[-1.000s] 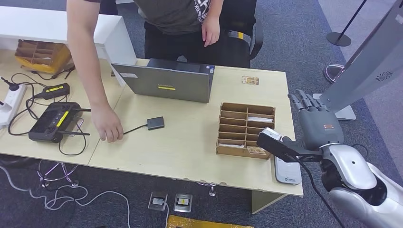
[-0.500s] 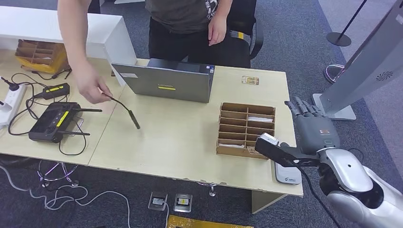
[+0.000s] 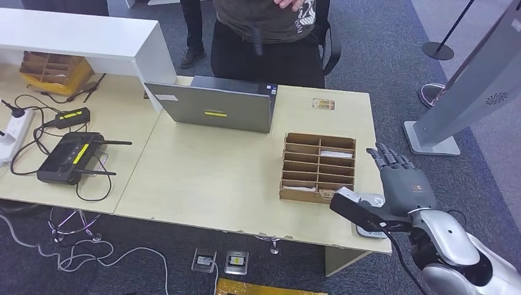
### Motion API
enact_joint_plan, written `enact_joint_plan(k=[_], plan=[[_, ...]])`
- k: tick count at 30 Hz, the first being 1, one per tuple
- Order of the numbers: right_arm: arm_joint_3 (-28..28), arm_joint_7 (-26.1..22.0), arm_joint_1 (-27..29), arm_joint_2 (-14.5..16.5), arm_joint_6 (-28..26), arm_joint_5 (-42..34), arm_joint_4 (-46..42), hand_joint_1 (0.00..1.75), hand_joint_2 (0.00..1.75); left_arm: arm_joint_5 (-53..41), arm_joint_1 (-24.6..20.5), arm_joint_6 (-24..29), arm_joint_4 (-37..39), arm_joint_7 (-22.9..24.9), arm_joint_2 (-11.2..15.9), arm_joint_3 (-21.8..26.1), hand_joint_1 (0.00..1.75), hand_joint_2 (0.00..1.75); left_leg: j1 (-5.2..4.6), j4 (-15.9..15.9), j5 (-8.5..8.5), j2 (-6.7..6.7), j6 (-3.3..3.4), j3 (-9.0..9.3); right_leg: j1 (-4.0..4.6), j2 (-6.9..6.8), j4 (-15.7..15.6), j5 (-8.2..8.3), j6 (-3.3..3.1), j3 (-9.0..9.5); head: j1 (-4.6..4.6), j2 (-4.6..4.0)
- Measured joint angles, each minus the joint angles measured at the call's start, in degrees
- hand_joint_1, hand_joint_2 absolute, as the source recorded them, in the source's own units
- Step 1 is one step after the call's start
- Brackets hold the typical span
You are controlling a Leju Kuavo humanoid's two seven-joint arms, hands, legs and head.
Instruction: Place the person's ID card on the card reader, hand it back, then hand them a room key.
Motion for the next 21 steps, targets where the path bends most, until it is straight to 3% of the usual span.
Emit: enact_joint_plan(k=[7,21], plan=[[-1.7,0.4,5.1,-0.6,-7.9,1.7,-1.5,0.00,1.75,0.0,0.0,0.1,0.0,-0.1,0.0,0.0,0.00,0.00,0.01,0.0,-0.01,0.00,0.00,-0.01,0.01,0.00,0.0,0.00,0.00,0.00,-0.01,0.00],[-6.9,0.4,13.5,0.4,-11.6,6.1,-2.2,0.00,1.75,0.0,0.0,0.3,0.0,-0.1,-0.1,0.0,0.00,0.00,0.01,0.0,-0.01,0.00,0.00,-0.02,0.00,-0.02,0.0,0.00,-0.01,0.01,-0.01,0.00]])
